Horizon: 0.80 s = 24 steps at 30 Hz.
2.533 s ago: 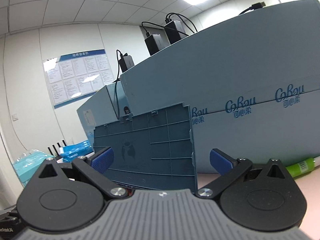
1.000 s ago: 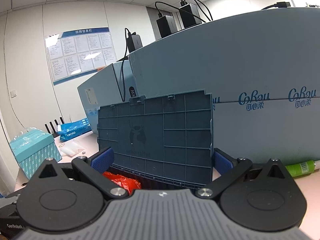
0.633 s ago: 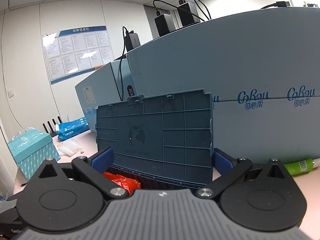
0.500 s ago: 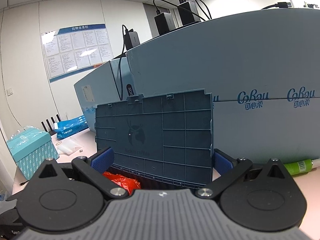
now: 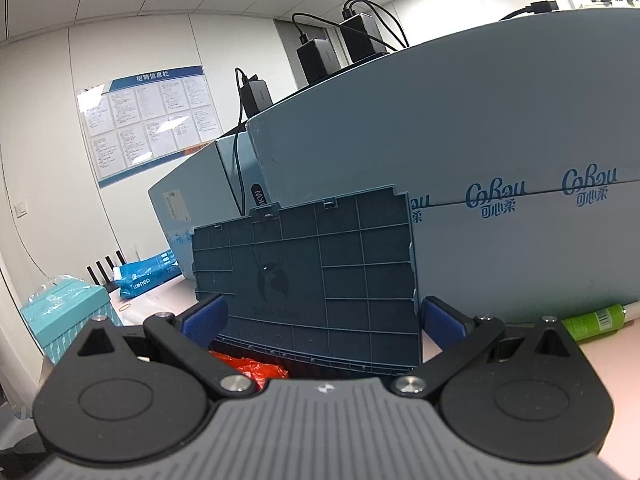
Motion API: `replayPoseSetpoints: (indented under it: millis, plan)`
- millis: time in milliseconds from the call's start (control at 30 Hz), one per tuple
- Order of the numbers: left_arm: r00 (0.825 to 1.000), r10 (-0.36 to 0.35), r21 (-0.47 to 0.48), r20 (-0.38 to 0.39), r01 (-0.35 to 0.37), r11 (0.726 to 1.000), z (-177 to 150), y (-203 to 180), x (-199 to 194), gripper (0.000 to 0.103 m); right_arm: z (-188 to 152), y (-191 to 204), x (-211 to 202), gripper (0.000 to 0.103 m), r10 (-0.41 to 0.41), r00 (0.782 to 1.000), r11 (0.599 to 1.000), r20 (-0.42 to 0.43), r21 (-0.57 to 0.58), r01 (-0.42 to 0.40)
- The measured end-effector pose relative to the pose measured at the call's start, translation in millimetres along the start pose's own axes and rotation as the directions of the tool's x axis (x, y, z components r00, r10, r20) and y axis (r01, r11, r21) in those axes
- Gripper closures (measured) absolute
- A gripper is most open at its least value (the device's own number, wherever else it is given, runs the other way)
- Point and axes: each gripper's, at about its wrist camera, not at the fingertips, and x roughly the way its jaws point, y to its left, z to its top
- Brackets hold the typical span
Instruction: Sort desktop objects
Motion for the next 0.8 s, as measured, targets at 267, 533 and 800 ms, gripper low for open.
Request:
replayPoseSetpoints:
  millis: [267,533,800]
  plan:
    - [1.000,0.014,0.012,-0.003,-0.014,1.000,-0.6,-0.5,2.6,0.000,-3.9,1.4,-1.3,0.000,-0.011,1.000,1.000,0.011,0.019,0.010]
    - [0.999,0.028,0.015,-0.025,-0.028,1.000,-0.4,0.2,6.1,0.000,-2.9,2.6,0.8,0.000,-0.022,1.000,1.000,0.013,0.015,0.021]
    - [0.997,0.057,0.018,-0.042,-0.056,0.998,-2.1,-0.5,7.6,0.000,-4.6,2.7,0.1,0.000,-0.023,0.999,0.999,0.022,0.024,0.022]
